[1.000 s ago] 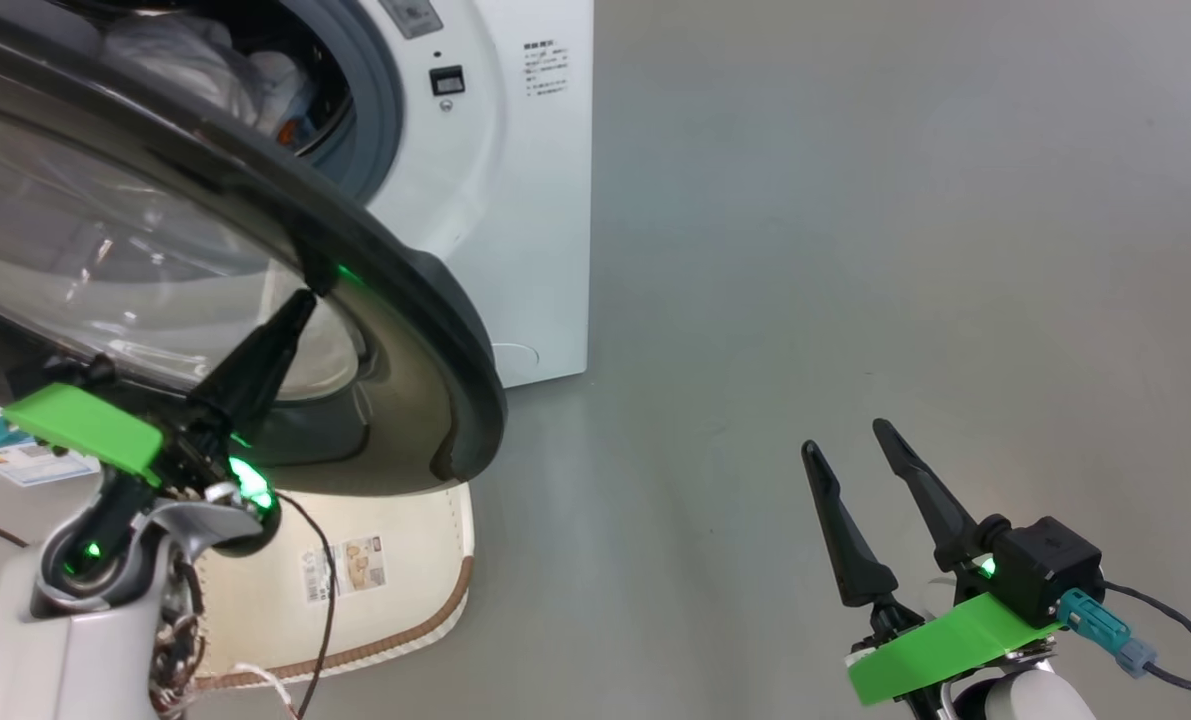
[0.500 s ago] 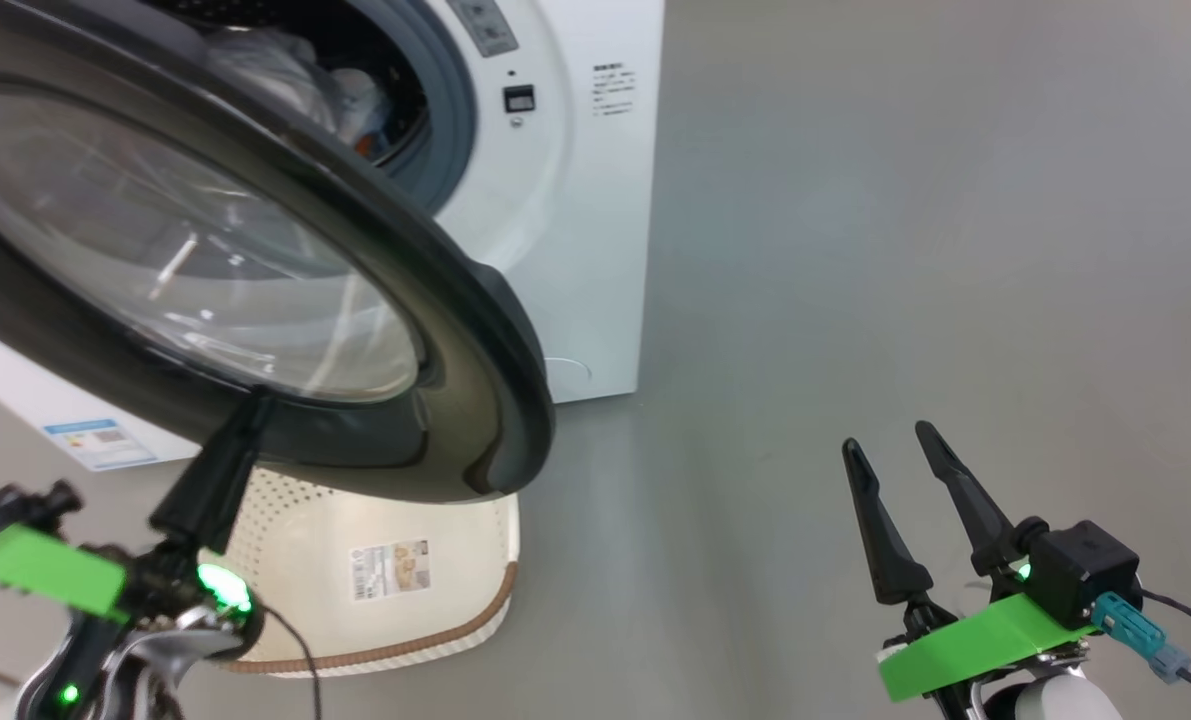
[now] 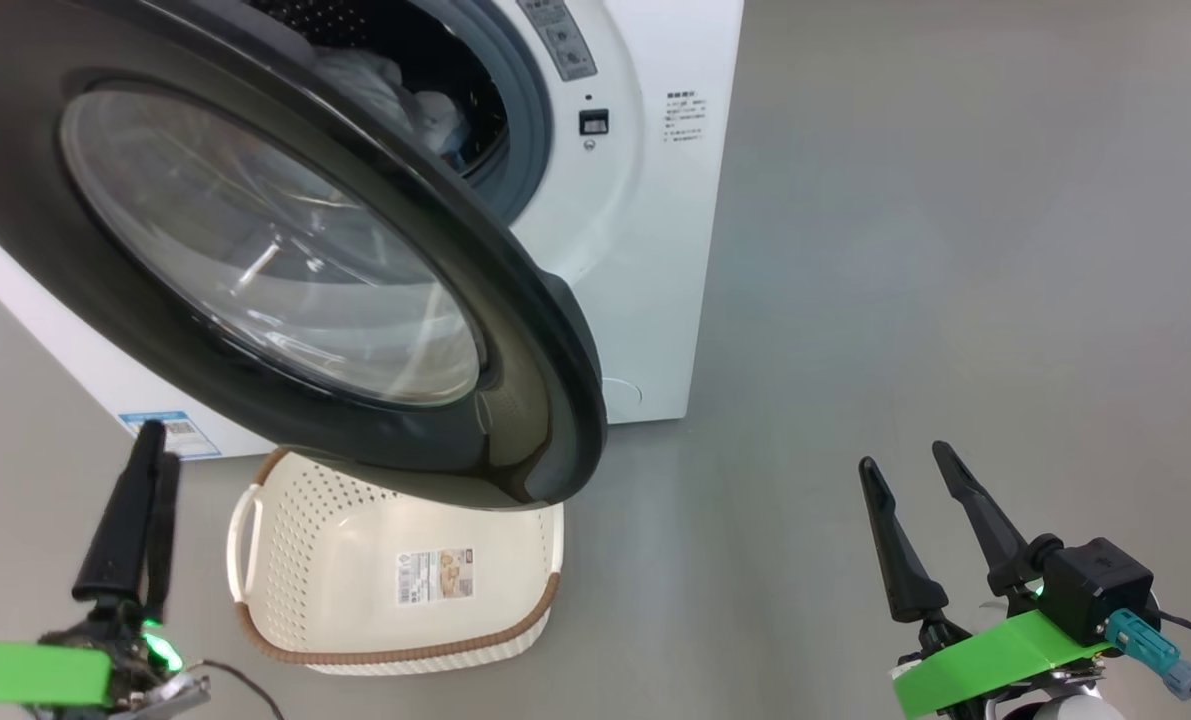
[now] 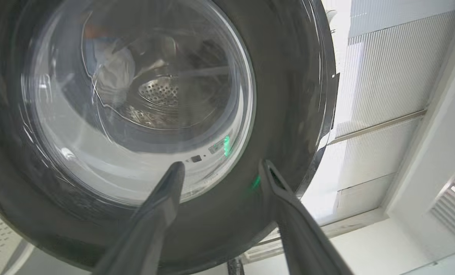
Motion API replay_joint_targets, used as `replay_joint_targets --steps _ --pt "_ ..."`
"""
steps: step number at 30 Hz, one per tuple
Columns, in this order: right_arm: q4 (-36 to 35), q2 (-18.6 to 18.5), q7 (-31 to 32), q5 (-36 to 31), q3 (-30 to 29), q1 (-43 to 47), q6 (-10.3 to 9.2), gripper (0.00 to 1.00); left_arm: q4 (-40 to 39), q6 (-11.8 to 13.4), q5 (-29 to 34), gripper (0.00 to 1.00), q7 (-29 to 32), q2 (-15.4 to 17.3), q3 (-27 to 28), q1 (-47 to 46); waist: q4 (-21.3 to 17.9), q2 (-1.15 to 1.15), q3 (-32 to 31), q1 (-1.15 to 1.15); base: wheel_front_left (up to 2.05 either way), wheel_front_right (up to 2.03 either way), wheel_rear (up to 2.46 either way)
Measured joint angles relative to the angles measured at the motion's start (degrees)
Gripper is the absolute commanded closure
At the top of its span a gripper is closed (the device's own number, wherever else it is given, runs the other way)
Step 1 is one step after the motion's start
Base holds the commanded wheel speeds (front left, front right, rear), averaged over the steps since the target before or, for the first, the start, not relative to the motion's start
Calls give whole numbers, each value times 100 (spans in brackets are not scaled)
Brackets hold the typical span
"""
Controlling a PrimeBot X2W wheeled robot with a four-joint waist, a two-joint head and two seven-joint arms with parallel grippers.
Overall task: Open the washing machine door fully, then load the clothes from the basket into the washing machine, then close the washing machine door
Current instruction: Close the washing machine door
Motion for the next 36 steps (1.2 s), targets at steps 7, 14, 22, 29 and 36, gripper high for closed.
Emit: replay_joint_targets --steps 7,14,22,29,36 --pt "-46 2 55 -1 1 131 0 0 -224 0 2705 0 -1764 426 -612 533 57 0 -191 0 0 0 0" --pt "-81 8 127 -9 11 367 0 0 -77 89 4863 0 -2693 847 -1199 953 64 0 -373 0 0 0 0" --pt "-189 14 209 -9 -35 659 0 0 23 743 6405 0 -2989 1067 -1639 1342 85 0 -555 0 0 0 0" --pt "-297 22 265 -70 -113 733 0 0 230 918 6598 0 -3227 1042 -1678 1474 134 0 -622 0 0 0 0" --pt "-334 25 309 -140 -163 822 0 0 333 923 6606 0 -3305 1031 -1683 1561 143 0 -684 0 0 0 0"
